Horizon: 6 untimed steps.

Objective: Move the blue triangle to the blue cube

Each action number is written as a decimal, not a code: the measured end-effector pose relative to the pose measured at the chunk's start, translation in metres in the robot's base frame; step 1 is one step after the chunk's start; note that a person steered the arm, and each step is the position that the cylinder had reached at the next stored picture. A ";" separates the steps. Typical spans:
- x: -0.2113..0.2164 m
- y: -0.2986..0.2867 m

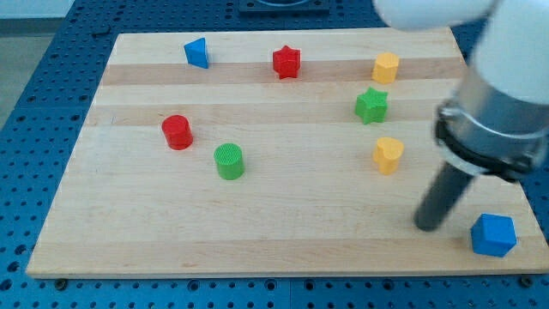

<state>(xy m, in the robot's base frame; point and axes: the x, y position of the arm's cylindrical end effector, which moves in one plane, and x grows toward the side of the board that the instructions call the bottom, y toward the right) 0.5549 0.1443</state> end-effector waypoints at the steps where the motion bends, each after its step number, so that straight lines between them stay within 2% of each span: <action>1: -0.050 -0.060; 2: -0.069 -0.133; 4: -0.174 -0.218; 6: -0.274 -0.359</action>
<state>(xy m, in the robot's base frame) 0.2813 -0.2143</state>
